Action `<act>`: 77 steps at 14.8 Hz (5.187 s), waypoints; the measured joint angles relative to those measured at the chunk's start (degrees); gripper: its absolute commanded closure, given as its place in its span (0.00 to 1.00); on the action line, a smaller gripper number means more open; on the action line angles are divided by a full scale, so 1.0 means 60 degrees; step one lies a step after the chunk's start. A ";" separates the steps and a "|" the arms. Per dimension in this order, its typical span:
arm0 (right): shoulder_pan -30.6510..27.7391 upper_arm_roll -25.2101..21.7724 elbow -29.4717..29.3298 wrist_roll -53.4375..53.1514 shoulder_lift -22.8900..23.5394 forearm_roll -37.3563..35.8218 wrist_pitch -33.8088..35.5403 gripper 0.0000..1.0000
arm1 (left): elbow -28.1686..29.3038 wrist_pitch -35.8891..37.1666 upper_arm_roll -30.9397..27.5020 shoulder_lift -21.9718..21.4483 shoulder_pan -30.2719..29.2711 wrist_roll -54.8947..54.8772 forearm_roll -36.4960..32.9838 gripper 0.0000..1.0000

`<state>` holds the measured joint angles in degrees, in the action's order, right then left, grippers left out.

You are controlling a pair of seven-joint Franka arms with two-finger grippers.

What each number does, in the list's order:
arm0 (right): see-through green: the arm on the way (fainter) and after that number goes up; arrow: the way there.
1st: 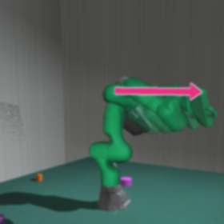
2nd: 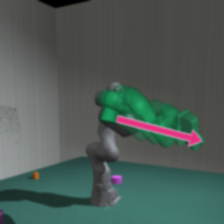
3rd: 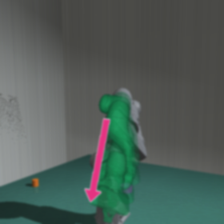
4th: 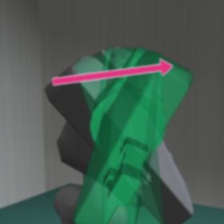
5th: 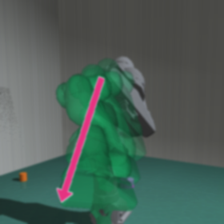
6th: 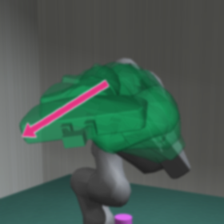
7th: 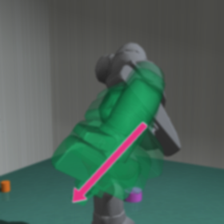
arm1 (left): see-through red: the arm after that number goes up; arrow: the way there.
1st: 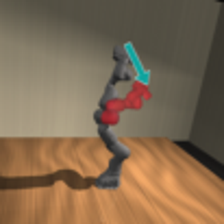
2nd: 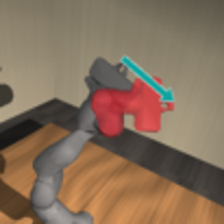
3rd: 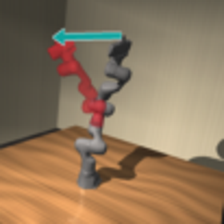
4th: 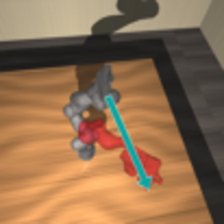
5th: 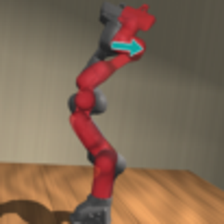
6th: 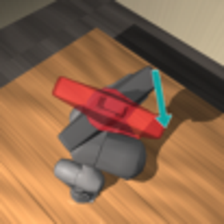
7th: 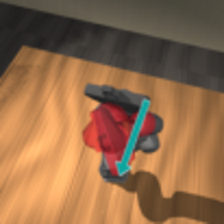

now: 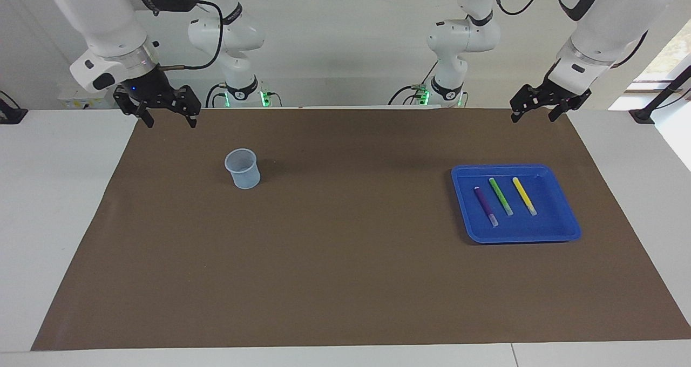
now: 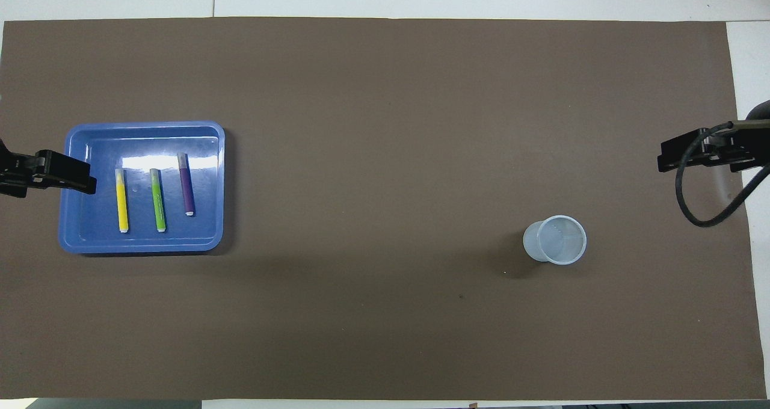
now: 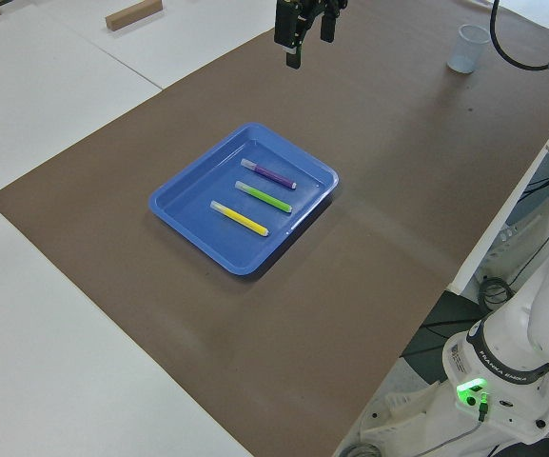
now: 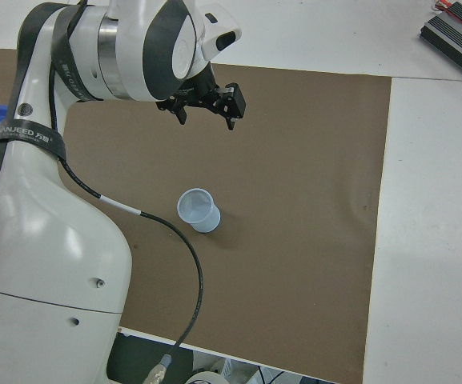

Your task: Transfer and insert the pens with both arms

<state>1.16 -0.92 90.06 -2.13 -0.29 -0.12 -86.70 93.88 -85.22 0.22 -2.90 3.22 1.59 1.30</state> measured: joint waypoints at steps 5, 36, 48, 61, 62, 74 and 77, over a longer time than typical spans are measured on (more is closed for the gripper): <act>-0.0001 -0.0016 0.0016 0.0000 0.0000 0.0001 0.0008 0.00 | 0.1741 -0.1850 -0.0043 -0.0492 -0.0765 -0.0084 -0.0003 0.00; 0.1186 0.0146 0.2406 -0.4060 -0.0896 0.5897 -0.2998 0.00 | 0.2672 -0.5885 -0.0015 0.3827 -0.1874 -0.1616 -0.0475 0.89; 0.1184 0.0107 0.2575 -0.4094 -0.1013 0.5920 -0.3026 0.00 | 0.2098 -0.5198 -0.0006 0.3807 -0.1843 -0.1373 -0.0215 1.00; 0.2031 0.0163 0.2732 -0.5536 -0.1017 0.6559 -0.4120 0.00 | -0.0140 -0.1559 0.0166 0.1907 0.0385 0.9872 0.4673 1.00; 0.2116 0.0164 0.2737 -0.5688 -0.1018 0.6767 -0.4237 0.00 | -0.0076 -0.1558 0.0177 0.1798 0.0577 1.0454 0.5177 1.00; 0.4099 0.0215 0.3178 -0.7416 -0.1032 0.6885 -0.6749 0.00 | 0.3558 -0.4637 0.0193 -0.0464 0.2385 1.3042 0.8993 1.00; 0.4484 0.0230 0.3382 -0.6991 -0.1093 0.6698 -0.6762 0.09 | 0.3665 -0.5196 0.0197 -0.0601 0.2699 1.3501 0.9048 1.00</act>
<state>28.06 0.46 110.35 -44.08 -6.85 40.06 -127.27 115.86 -116.39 1.40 -6.50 19.42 82.60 55.58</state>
